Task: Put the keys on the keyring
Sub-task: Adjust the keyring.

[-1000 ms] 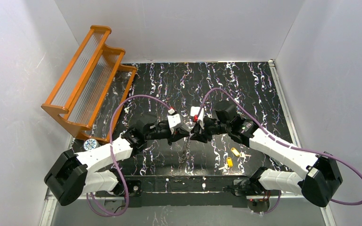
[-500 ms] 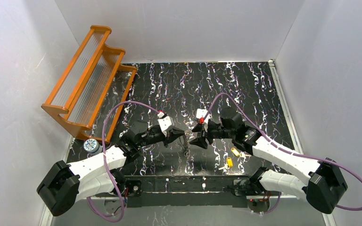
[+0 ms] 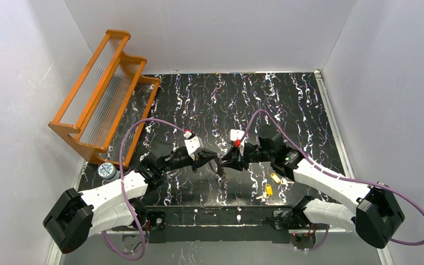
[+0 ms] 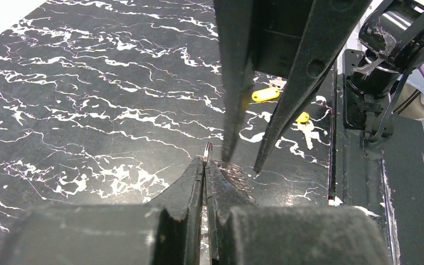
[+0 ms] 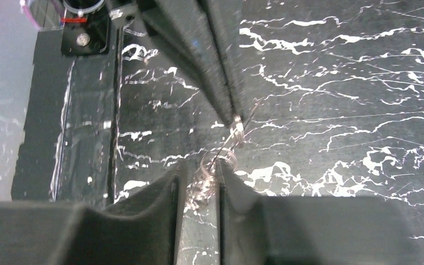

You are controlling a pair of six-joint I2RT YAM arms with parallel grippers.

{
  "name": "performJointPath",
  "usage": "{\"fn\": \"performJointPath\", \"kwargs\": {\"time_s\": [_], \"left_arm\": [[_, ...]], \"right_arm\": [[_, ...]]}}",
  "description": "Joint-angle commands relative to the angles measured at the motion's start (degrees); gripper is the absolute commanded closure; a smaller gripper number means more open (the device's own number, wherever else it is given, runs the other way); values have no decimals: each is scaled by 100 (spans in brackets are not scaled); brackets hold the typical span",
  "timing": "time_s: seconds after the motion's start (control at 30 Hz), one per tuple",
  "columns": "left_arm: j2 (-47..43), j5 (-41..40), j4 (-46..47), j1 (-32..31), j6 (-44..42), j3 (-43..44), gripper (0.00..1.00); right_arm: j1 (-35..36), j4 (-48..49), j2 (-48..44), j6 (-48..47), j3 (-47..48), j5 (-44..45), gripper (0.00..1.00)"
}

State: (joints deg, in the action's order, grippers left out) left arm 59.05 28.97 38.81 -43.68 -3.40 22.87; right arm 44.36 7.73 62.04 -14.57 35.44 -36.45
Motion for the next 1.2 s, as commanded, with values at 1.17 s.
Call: {"fn": "performJointPath", "kwargs": {"time_s": [1.17], "left_arm": [[-884, 766, 1199, -49, -758, -644, 100]], "right_arm": [[-15, 1356, -391, -368, -195, -1059, 64]]}}
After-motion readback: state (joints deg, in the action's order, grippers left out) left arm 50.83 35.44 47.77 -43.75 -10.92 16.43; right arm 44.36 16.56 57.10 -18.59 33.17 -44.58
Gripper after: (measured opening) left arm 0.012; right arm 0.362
